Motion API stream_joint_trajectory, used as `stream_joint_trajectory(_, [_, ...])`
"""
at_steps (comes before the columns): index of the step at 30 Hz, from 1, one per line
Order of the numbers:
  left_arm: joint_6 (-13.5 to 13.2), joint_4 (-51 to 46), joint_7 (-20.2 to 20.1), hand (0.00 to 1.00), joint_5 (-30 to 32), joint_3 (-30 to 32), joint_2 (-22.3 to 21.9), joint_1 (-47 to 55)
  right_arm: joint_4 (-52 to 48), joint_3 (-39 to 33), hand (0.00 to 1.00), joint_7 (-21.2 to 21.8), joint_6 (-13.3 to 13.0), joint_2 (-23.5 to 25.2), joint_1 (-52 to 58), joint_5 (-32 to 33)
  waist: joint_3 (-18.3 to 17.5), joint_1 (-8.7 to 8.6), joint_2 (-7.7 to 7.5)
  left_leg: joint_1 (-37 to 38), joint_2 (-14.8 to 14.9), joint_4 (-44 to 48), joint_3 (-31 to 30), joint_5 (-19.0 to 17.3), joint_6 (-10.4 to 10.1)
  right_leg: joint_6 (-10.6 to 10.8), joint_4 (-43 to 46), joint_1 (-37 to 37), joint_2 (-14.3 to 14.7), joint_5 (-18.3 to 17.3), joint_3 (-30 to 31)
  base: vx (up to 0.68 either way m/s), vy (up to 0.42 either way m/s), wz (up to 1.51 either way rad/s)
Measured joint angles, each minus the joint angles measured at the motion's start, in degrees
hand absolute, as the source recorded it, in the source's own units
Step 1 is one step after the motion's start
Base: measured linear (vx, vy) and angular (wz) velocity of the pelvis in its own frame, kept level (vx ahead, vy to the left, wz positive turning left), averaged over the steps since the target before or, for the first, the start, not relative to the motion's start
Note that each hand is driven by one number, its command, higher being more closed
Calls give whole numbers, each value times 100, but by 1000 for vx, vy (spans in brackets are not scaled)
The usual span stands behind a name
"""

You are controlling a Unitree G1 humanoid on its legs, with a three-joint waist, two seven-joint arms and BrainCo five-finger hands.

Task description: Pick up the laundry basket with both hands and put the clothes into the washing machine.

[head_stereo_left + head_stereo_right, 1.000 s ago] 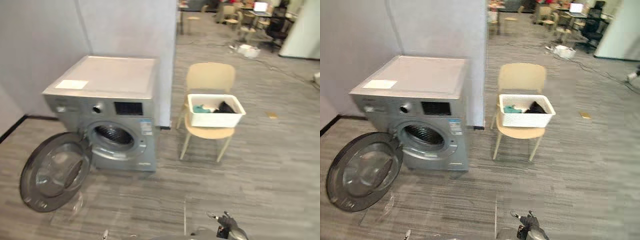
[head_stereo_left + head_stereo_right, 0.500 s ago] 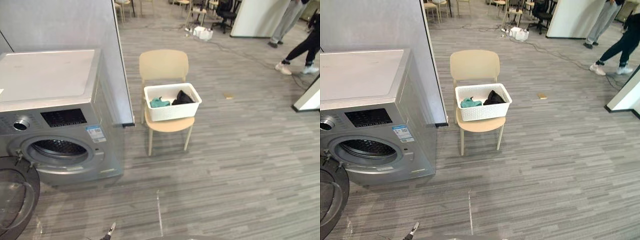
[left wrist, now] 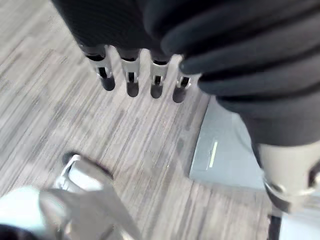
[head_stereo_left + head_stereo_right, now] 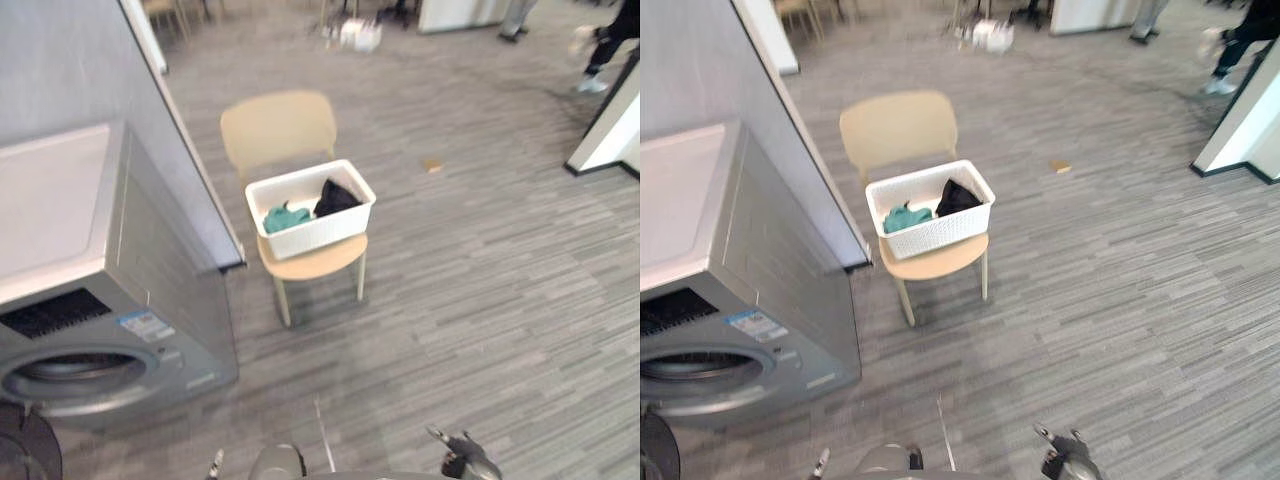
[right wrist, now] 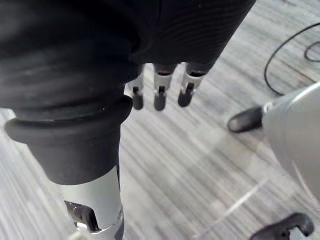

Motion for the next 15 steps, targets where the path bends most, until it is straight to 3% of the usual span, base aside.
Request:
stream_joint_trajectory(1, [57,110,-2,0,-4,104,-44,12,0,-1,0,3,-1,3,3,-8,-3,1,17,169,-19,-40,58,0,1,114,28,55,-33,240,39,252,177,-9])
stream_joint_trajectory(4, [55,108,-3,0,-3,81,-33,34,2,1,0,14,-3,7,117,-26,-67,90,-18,637,-137,-319,178,2,10,172,358,100,-138,378,204,212,148,-25])
stream_joint_trajectory(6, [50,86,-5,0,1,-199,8,-41,45,-19,0,22,4,-62,290,-122,-203,78,10,893,-261,-606,140,7,50,193,1216,-200,-204,390,222,207,127,11])
stream_joint_trajectory(7, [45,46,-9,0,5,-372,63,-104,46,-26,0,31,12,-66,341,-184,-239,66,15,1029,-331,-763,76,0,82,283,2065,-577,-248,442,253,166,99,39])
stream_joint_trajectory(9, [42,-99,-9,0,3,-596,88,-226,40,-18,0,61,30,-29,422,-211,-201,-43,-58,1247,-427,-941,-44,-39,162,352,3513,-1209,-285,987,441,162,60,53])
stream_joint_trajectory(10, [45,-144,-6,0,3,-723,63,-330,-43,7,0,86,30,-9,455,-165,-120,-105,12,1438,-394,-991,-163,-96,261,385,4359,-1576,-216,1711,528,128,13,42])
stream_joint_trajectory(11, [46,-157,-7,0,7,-767,59,-400,-87,36,0,91,19,-11,462,-168,-73,-133,13,1517,-378,-989,-181,-119,299,404,4840,-1788,-173,1577,609,151,-45,34])
stream_joint_trajectory(12, [51,-189,-7,0,21,-801,25,-481,-98,142,0,96,16,-11,435,-167,-67,-145,-34,1634,-323,-989,-212,-141,333,295,5552,-2244,-76,832,665,135,-119,18])
stream_joint_trajectory(13, [45,-261,-6,0,65,-793,-26,-541,-244,232,0,99,12,41,412,-159,-47,-156,-6,1751,-177,-999,-249,-144,329,120,5703,-2696,162,183,513,130,-153,17])
stream_joint_trajectory(15, [45,-267,-6,0,138,-785,-46,-586,-358,259,0,104,-13,77,351,-146,-28,-219,4,1883,-21,-1019,-285,-214,253,140,4948,-2979,398,-138,352,113,-183,23])
